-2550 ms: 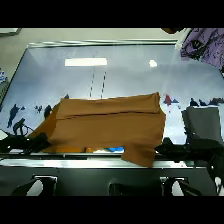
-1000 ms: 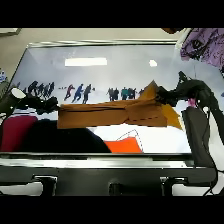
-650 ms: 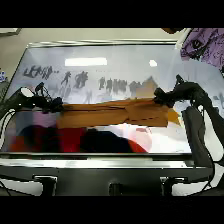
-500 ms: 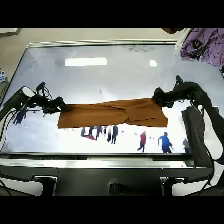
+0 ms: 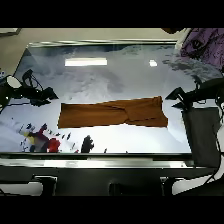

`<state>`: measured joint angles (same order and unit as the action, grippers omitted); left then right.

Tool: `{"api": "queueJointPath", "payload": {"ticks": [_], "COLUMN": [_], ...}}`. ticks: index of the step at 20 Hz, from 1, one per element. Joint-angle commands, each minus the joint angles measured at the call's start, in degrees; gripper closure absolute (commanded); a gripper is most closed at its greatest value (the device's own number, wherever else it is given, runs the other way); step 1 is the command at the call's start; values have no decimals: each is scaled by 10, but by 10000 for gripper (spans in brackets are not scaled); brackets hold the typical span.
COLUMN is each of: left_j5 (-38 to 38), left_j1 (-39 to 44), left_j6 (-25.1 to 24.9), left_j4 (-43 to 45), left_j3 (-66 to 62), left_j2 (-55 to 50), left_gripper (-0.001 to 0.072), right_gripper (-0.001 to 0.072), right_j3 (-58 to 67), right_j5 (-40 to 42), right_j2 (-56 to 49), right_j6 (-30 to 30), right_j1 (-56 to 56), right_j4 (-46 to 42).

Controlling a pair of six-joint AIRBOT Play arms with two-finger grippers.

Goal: Fold the clothes and pants, and hang the long-sleeved shirts on hangers.

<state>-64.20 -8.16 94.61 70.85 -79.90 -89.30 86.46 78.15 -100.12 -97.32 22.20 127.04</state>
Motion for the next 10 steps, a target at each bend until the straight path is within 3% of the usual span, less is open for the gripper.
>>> {"api": "queueJointPath", "payload": {"ticks": [1,10], "left_j5": [-9,-14], "left_j1": [-1,0], "left_j6": [6,6], "left_j4": [15,14], "left_j3": [-5,-5], "left_j2": [21,22], "left_gripper": [164,164], "right_gripper": [33,45], "right_j3": [4,4], "right_j5": [55,42], "right_j2": [-46,-123], "right_j6": [-46,-68], "right_j1": [15,-9], "right_j4": [20,63]}}
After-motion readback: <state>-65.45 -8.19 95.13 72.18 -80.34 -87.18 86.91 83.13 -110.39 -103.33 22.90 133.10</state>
